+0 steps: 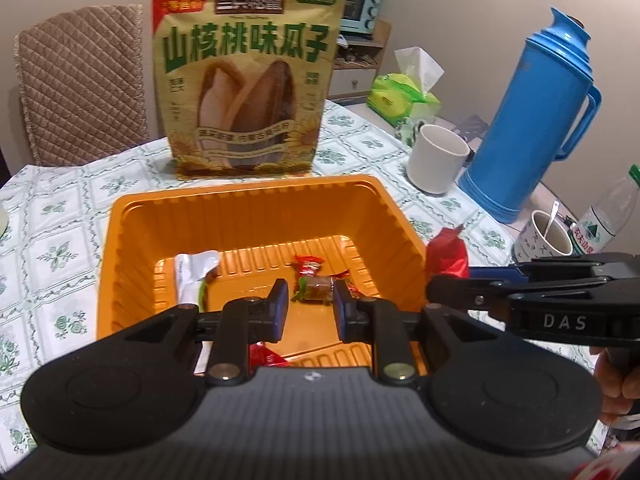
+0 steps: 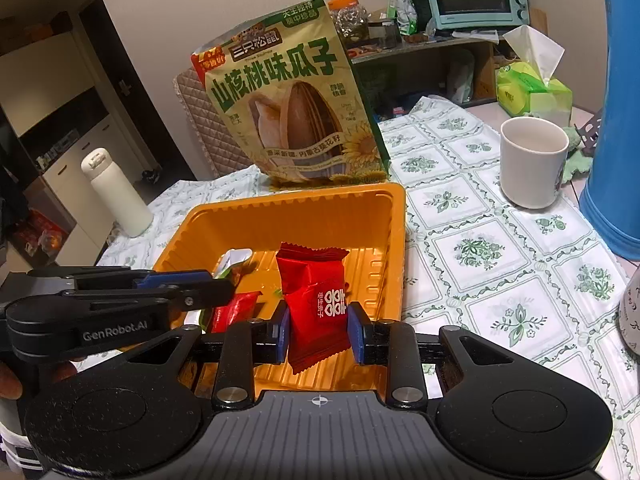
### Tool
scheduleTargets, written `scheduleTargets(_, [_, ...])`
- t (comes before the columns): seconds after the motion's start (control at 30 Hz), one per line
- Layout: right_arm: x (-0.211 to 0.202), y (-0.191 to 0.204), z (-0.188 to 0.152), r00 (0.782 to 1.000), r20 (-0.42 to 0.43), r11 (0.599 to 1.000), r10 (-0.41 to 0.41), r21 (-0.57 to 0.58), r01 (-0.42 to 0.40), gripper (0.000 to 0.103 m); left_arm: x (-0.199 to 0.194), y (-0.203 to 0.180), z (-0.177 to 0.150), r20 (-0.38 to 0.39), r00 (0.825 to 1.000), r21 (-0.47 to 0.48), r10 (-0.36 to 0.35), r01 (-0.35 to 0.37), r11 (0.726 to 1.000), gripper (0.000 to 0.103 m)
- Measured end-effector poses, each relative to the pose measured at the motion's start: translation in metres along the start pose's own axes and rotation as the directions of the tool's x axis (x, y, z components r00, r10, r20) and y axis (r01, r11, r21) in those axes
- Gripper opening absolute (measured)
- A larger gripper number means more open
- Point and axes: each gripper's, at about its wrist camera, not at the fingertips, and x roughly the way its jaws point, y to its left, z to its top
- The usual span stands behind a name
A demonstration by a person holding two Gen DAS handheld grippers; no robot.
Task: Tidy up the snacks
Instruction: 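Open both grippers to drop the green candy and red packet into the tray, then move both open grippers back from the tray toward the remaining snacks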
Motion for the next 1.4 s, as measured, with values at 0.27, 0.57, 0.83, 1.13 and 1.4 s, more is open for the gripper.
scheduleTargets(0.27, [0.005,0.003,0.001,1.0,-0.015,1.0,0.005,-0.007,-0.005,0.03,-0.011,0.01,-0.001,-0.02,0.998,-0.019,0.055,-0.055,0.998,0.021])
scheduleTargets(0.57, [0.008,0.013,0.007,1.0,0.009,1.0,0.017,0.007,-0.017,0.031,-0.024,0.017,-0.004,-0.016,0.997,-0.033,0.079,-0.079,0.996,0.025])
scheduleTargets(0.83, [-0.004,0.018,0.011,0.997,0.068,0.999,0.026,0.034,-0.029,0.065,-0.04,0.017,-0.005,0.006,0.996,-0.033,0.092,-0.092,0.995,0.029])
scheduleTargets(1.13, [-0.022,0.02,0.005,0.997,0.08,0.998,0.022,0.055,-0.027,0.066,-0.064,0.017,-0.011,0.034,0.995,-0.046,0.098,-0.096,0.994,0.032])
scheduleTargets(1.4, [-0.047,0.02,-0.019,0.995,0.097,0.998,0.016,0.064,-0.022,0.066,-0.099,0.022,-0.032,0.053,0.991,-0.094,0.119,-0.114,0.989,0.033])
